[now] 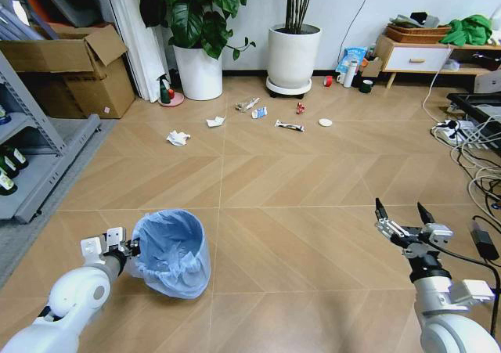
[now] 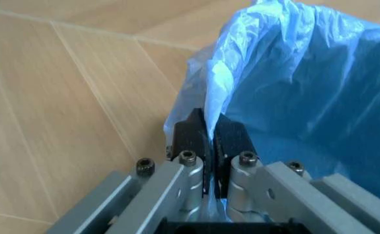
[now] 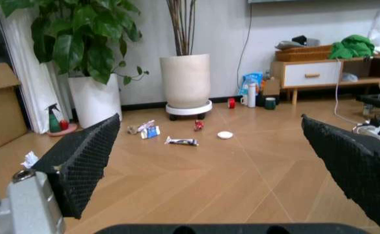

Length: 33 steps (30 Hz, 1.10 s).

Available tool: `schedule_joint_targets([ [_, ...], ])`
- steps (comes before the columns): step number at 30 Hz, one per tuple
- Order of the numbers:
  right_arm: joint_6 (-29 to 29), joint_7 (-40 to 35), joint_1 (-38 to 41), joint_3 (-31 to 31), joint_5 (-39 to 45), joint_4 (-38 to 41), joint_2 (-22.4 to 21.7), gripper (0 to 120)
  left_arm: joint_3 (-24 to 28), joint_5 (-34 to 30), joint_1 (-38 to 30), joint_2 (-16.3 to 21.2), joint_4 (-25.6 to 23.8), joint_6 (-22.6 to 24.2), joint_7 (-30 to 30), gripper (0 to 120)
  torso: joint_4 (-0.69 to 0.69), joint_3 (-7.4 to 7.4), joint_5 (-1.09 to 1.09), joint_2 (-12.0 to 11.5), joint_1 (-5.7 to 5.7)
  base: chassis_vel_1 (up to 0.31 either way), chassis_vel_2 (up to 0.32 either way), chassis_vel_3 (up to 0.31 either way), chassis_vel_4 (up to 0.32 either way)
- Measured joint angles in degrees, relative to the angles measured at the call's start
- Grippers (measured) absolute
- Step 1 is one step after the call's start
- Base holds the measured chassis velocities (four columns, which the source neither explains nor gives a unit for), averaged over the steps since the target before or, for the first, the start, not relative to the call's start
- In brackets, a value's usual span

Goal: Pick up the trash bin and place the garbage on the floor into it.

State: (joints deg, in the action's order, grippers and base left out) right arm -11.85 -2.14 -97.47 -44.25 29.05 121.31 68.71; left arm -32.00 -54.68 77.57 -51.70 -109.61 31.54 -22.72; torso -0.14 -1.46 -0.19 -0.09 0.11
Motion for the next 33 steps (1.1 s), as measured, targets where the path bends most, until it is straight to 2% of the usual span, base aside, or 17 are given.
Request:
schedule_joint_targets([
  [3,-1.85,0.73,-0.22,0.38,-0.57,-1.10,0.09,100,-6.09,0.50,2.82,-0.51,-4.76,-0.49,0.04,0,0.01,0.00,0.01,0.00,0.00,0.000,0.000,0.000,0.000],
  [5,-2.15,0.89,-0.30,0.63,-0.67,-1.35,0.25,100,-7.88,0.36,3.51,-0.72,-6.18,-0.59,-0.07,0,0.01,0.00,0.02,0.00,0.00,0.000,0.000,0.000,0.000],
  [8,-3.33,1.89,-0.33,1.61,-1.51,-2.55,0.83,100,-13.54,-0.62,6.81,-1.27,-12.30,-0.61,-0.38,0,0.00,0.00,0.01,0.00,0.00,0.000,0.000,0.000,0.000],
  [10,-3.50,2.07,-0.25,1.78,-1.68,-2.82,0.87,100,-14.39,-0.63,7.56,-1.33,-13.52,-0.64,-0.36,0,0.00,0.00,0.01,0.00,0.00,0.000,0.000,0.000,0.000],
  [12,-4.00,2.30,0.29,2.36,-2.13,-3.78,1.07,100,-16.46,0.51,10.14,-2.18,-17.24,-1.21,0.46,0,0.01,0.00,0.03,0.00,0.00,0.000,0.000,0.000,0.000],
  [19,-5.11,2.82,0.59,2.95,-2.37,-4.68,1.17,100,-16.18,4.59,12.51,-5.19,-18.94,-2.53,1.84,0,0.00,0.00,0.00,0.00,0.00,0.000,0.006,-0.001,-0.009],
  [33,-5.91,3.87,1.05,3.19,-2.06,-5.48,1.02,100,-15.27,5.50,12.84,-5.65,-18.88,-2.71,1.89,0,0.01,0.00,0.01,0.00,0.00,0.018,0.148,-0.022,-0.148],
])
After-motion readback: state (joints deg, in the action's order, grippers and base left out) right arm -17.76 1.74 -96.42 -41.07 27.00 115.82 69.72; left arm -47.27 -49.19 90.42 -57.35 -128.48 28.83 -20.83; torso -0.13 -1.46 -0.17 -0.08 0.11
